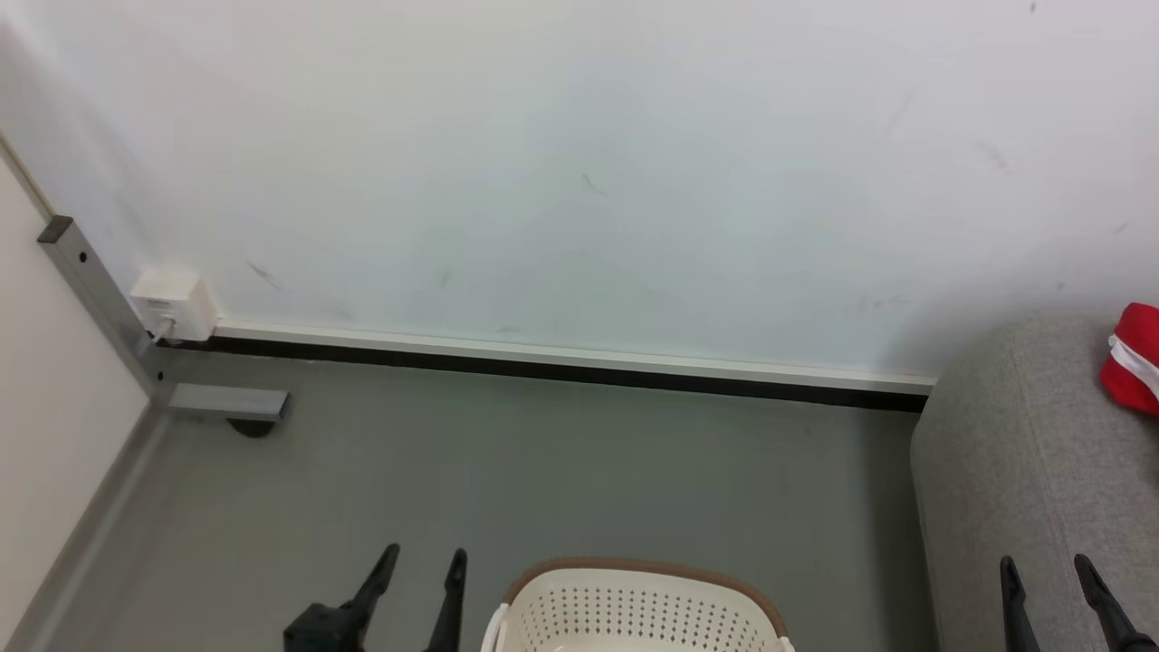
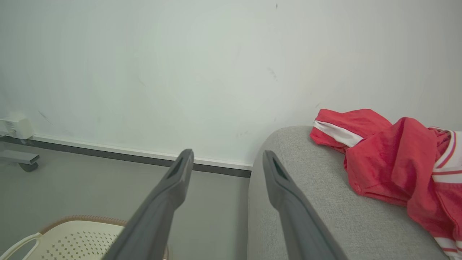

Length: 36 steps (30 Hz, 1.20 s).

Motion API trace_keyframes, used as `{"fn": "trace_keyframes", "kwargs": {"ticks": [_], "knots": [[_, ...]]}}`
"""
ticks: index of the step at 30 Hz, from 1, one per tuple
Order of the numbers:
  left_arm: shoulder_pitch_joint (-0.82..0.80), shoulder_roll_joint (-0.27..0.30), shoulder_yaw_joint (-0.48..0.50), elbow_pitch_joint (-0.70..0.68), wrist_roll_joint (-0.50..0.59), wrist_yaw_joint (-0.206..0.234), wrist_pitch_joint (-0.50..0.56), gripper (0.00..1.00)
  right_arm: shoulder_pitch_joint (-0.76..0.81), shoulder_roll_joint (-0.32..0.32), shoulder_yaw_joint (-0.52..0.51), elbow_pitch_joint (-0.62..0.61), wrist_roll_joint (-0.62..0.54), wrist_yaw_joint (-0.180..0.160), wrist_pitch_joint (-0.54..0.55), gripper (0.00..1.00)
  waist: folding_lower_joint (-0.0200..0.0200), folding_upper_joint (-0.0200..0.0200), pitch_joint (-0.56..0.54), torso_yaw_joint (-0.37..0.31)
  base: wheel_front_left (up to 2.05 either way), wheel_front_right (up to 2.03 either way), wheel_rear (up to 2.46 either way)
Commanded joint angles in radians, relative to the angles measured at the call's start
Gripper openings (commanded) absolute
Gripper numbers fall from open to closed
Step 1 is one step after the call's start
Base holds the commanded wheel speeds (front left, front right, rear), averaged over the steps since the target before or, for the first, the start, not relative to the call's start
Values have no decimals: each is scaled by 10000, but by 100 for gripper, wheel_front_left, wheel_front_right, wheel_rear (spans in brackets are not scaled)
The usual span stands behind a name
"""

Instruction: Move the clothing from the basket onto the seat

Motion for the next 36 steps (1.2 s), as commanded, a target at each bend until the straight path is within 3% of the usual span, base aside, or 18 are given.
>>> {"fn": "trace_keyframes", "kwargs": {"ticks": [1,15,27,36], "knots": [[221,-91,338,37,256,-28,1,100,244,74,-50,-172,-11,-27,-44,100,1,0,-120,120,0,0,0],[885,-758,2421,165,1412,-983,1,100,969,427,350,-188,332,-27,-43,100,1,0,-374,52,0,0,0],[780,-1104,2881,438,1817,-2017,0,100,829,427,459,-102,459,-27,-45,100,1,0,-408,-22,0,0,0],[730,-1305,3066,523,2042,-2308,0,100,781,428,633,-17,527,-27,-45,100,1,0,-460,-214,0,0,0]]}}
